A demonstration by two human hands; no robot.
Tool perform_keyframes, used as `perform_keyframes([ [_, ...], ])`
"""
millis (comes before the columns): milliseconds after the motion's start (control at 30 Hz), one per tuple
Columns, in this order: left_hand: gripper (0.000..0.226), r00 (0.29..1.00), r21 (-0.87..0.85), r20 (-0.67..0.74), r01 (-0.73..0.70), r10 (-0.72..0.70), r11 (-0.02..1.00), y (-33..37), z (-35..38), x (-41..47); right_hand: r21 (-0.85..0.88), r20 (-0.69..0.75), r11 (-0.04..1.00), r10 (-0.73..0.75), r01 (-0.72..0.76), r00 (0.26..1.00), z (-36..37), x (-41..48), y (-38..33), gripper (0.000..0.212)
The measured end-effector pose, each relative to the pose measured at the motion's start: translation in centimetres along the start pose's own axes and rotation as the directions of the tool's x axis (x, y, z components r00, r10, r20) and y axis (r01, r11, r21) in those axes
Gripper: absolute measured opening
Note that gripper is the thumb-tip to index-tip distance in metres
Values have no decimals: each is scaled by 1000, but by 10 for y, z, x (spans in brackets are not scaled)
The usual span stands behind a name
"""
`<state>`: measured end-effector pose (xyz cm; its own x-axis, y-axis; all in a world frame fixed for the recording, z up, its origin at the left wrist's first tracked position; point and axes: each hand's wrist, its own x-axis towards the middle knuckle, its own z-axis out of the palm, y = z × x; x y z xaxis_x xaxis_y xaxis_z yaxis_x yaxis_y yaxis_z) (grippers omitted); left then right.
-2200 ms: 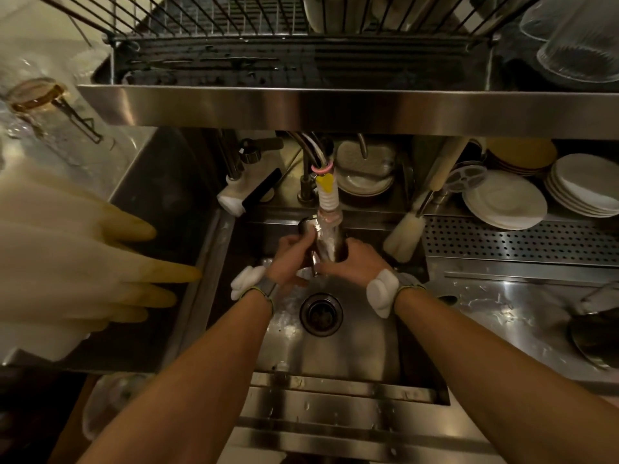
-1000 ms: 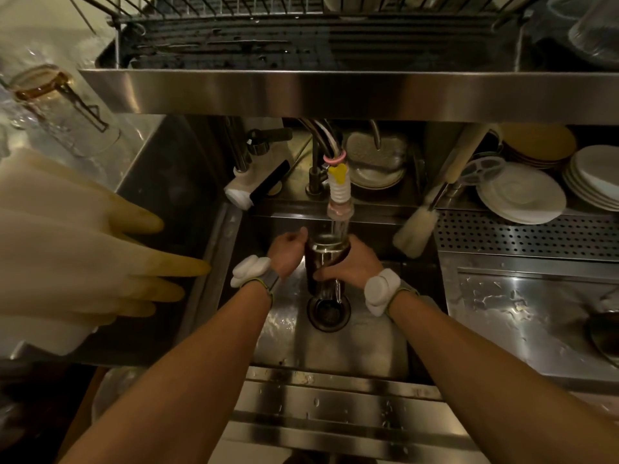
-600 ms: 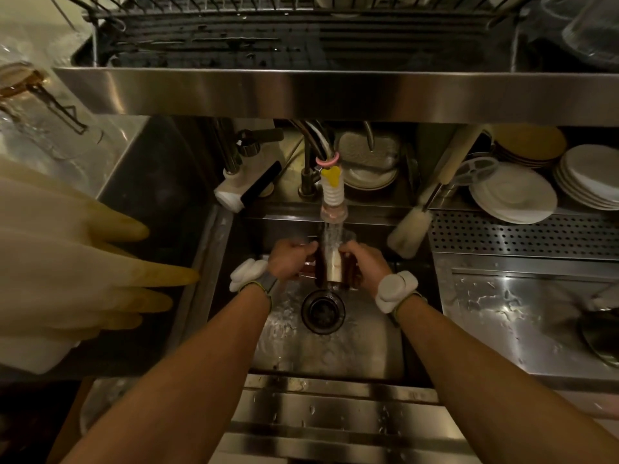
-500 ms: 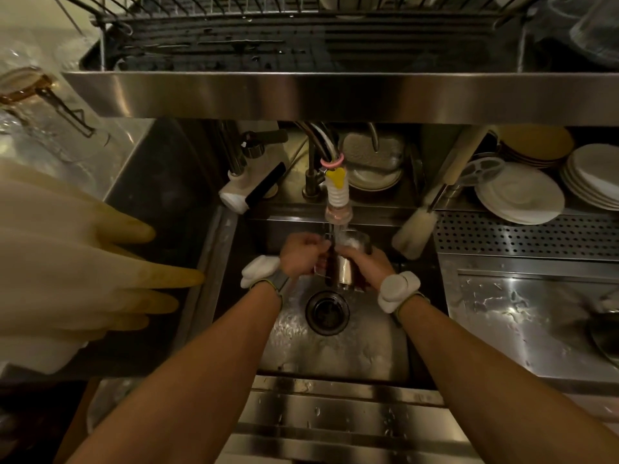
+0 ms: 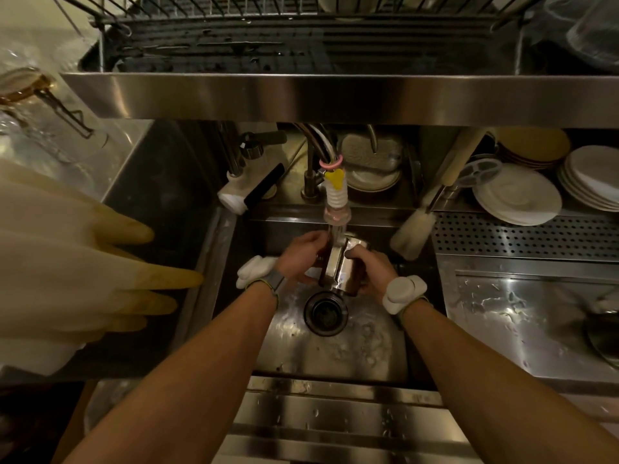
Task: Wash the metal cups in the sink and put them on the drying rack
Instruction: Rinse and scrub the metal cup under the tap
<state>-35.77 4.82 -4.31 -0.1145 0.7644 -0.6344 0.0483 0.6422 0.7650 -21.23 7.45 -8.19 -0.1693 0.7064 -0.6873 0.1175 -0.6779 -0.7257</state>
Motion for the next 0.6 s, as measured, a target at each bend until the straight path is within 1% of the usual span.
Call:
perform_keyframes([
  [67, 33, 1000, 16, 17, 4, -4, 1000, 0, 1, 1, -33, 5, 999, -21, 22, 1000, 1, 0, -1, 48],
  [133, 38, 1000, 23, 7, 0, 0, 1000, 0, 0, 3, -9, -4, 1000, -17, 17, 1000, 4, 2, -5, 46],
  [233, 41, 999, 27, -33, -9, 10, 1000, 0, 0, 5, 41, -4, 999, 26, -26, 1000, 11, 2, -13, 46],
  [300, 39, 999, 25, -39, 8, -7, 1000, -1, 2, 6, 52, -12, 996, 72, -72, 997, 13, 3, -11, 51],
  [367, 34, 999, 29, -34, 35, -34, 999, -4, 3, 6, 81, -8, 991, 105, -104, 994, 15, 0, -6, 52],
  [433, 32, 997, 22, -29, 70, -69, 997, -8, 3, 5, 141, 47, 980, 137, -142, 989, 14, 0, 0, 51],
  [500, 32, 996, 8, -24, 83, -83, 997, -11, 2, 4, 163, 99, 974, 145, -160, 984, 12, 1, 7, 46],
  [600, 34, 997, 18, -32, 74, -73, 997, -12, 0, 7, 217, 96, 963, 144, -162, 985, 9, 5, 11, 40],
])
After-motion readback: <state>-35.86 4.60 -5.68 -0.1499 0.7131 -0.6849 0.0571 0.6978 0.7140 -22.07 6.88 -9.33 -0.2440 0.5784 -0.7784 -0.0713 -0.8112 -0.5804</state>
